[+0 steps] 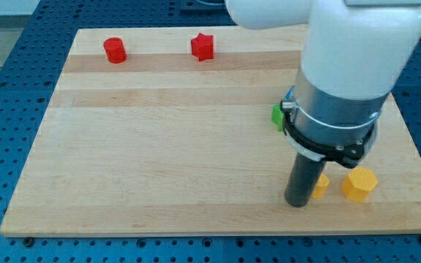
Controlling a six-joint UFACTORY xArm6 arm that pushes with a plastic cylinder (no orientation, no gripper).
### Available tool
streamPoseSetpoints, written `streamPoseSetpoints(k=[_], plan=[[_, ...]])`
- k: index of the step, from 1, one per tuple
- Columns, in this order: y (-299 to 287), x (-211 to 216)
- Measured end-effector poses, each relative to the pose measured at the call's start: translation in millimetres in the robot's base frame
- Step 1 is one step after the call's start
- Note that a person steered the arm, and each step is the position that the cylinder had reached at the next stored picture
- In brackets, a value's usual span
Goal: Drag the yellow heart slightly to the right
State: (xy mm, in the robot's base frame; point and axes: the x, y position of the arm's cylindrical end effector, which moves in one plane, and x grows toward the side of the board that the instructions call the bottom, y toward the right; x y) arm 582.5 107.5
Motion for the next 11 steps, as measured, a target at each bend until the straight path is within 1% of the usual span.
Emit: streamPoseSetpoints(k=[1,2,3,4,6,7,8,9,10,11], plan=[[-31,-7],[-49,-36],[-42,-55],[-28,-53],[27,-52],[34,-52],[-8,-63],[-115,-64],[-219,-117],[-264,-209]])
